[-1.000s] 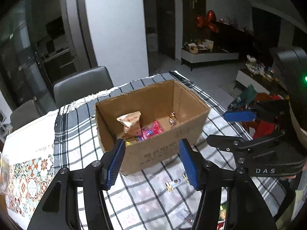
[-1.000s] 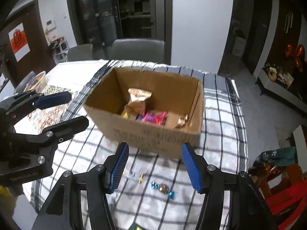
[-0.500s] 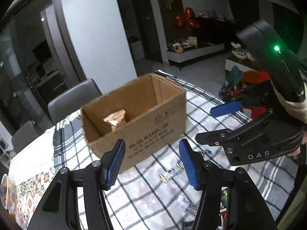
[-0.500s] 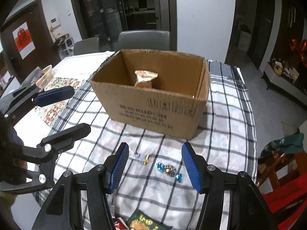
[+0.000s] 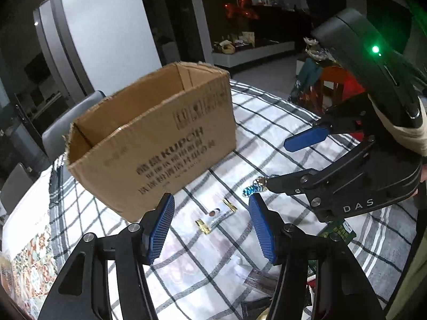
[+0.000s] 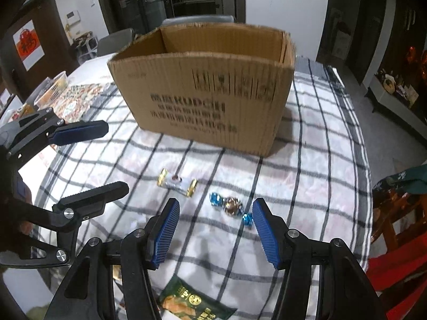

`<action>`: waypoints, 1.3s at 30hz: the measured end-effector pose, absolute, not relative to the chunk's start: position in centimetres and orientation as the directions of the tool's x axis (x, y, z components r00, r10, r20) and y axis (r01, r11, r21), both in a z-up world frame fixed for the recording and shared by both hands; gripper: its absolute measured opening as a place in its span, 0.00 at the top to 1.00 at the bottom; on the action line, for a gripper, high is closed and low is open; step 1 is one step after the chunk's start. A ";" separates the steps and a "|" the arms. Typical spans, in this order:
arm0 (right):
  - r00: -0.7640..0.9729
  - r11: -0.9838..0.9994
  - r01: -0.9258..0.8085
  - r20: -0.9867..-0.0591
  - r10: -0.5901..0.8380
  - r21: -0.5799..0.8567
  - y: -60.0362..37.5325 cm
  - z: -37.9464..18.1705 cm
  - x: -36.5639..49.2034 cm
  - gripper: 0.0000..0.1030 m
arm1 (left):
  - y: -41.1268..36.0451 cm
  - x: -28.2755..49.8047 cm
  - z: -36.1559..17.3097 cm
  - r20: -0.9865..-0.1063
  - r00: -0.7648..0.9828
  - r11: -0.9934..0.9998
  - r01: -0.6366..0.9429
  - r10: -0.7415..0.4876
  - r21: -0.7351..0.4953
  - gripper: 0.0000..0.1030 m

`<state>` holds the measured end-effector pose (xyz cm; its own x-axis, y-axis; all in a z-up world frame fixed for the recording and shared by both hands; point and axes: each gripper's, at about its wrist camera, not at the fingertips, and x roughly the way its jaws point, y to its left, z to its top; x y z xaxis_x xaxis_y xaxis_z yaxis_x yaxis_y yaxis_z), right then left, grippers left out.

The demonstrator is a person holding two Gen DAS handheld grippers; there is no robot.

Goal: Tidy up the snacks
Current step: 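Grasp the white-gold candy bar with the left tool while the right tool grasps the blue-wrapped candy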

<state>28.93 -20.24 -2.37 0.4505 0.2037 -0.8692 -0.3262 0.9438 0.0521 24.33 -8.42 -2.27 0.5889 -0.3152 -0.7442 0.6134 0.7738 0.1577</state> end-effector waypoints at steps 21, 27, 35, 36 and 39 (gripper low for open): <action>0.370 0.942 -0.329 -0.910 0.185 0.057 -20.7 -7.4 31.1 0.49 | -9.2 27.6 -8.9 -0.840 0.443 0.741 0.667 -0.312 0.077 0.45; 0.361 0.940 -0.335 -0.913 0.191 0.065 -20.8 -8.1 31.8 0.51 | -9.5 28.8 -10.3 -0.856 0.416 0.744 0.666 -0.308 0.056 0.45; 0.345 0.938 -0.338 -0.916 0.203 0.081 -20.6 -9.0 32.5 0.58 | -9.7 29.9 -11.3 -0.863 0.409 0.756 0.653 -0.297 0.049 0.45; 0.344 0.938 -0.335 -0.916 0.204 0.083 -20.7 -9.0 32.6 0.58 | -9.6 30.0 -11.5 -0.865 0.406 0.758 0.651 -0.295 0.047 0.46; 0.342 0.938 -0.334 -0.917 0.207 0.088 -20.6 -9.1 32.7 0.58 | -9.5 30.2 -11.8 -0.874 0.380 0.764 0.645 -0.301 0.017 0.55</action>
